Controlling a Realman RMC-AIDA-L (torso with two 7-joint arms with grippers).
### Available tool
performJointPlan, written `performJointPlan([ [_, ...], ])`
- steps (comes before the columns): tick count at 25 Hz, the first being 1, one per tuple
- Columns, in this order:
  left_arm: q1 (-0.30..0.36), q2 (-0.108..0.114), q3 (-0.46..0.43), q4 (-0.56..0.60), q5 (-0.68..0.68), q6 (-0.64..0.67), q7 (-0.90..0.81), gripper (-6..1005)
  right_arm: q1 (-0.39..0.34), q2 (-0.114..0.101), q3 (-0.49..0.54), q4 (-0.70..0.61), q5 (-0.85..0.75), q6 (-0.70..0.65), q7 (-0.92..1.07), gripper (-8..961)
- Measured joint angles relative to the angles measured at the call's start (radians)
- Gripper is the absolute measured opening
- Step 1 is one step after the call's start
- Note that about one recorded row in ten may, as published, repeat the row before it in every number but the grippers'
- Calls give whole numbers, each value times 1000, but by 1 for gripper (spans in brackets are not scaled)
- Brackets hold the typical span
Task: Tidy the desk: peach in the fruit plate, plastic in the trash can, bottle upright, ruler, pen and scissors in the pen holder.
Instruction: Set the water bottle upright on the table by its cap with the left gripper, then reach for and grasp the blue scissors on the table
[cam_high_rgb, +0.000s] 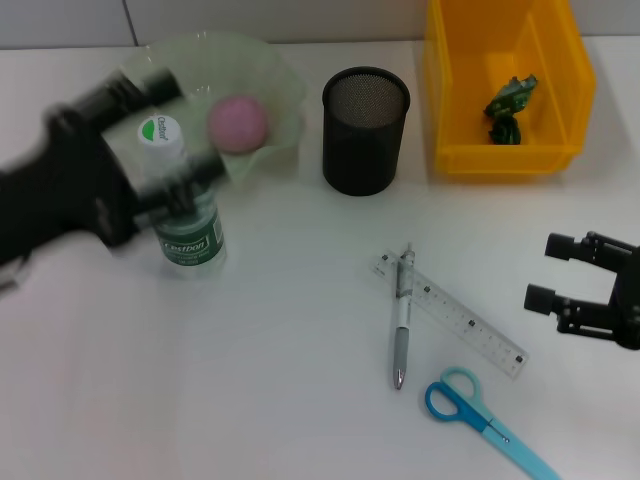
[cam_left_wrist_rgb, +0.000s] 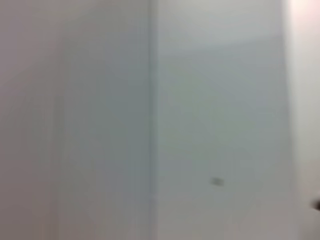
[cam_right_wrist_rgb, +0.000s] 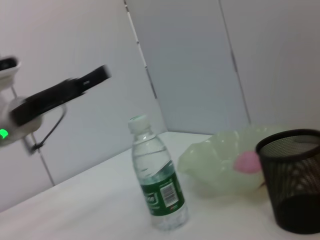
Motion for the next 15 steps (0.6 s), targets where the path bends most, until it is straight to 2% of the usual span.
performJointPlan([
  [1, 0, 0, 0, 0, 0, 0, 0, 801, 1, 0, 7, -14, 0, -4, 16, 819],
  [2, -26, 2, 60, -76, 39, 24, 66, 801, 1, 0, 15, -33, 0, -13, 36, 818],
  [5, -69, -1, 136, -171, 126, 10, 127, 803, 4, 1, 42, -130, 1, -56, 128, 816],
  [10, -118, -3, 159, -263, 177, -26, 137, 805, 26, -3, 38, -367, -38, -82, 369, 813],
  [11, -140, -1, 162, -307, 185, -48, 138, 803, 37, -2, 37, -417, -65, -88, 422, 813],
  [15, -149, 0, 162, -324, 186, -63, 138, 798, 94, 1, -12, -611, -230, -143, 672, 811],
])
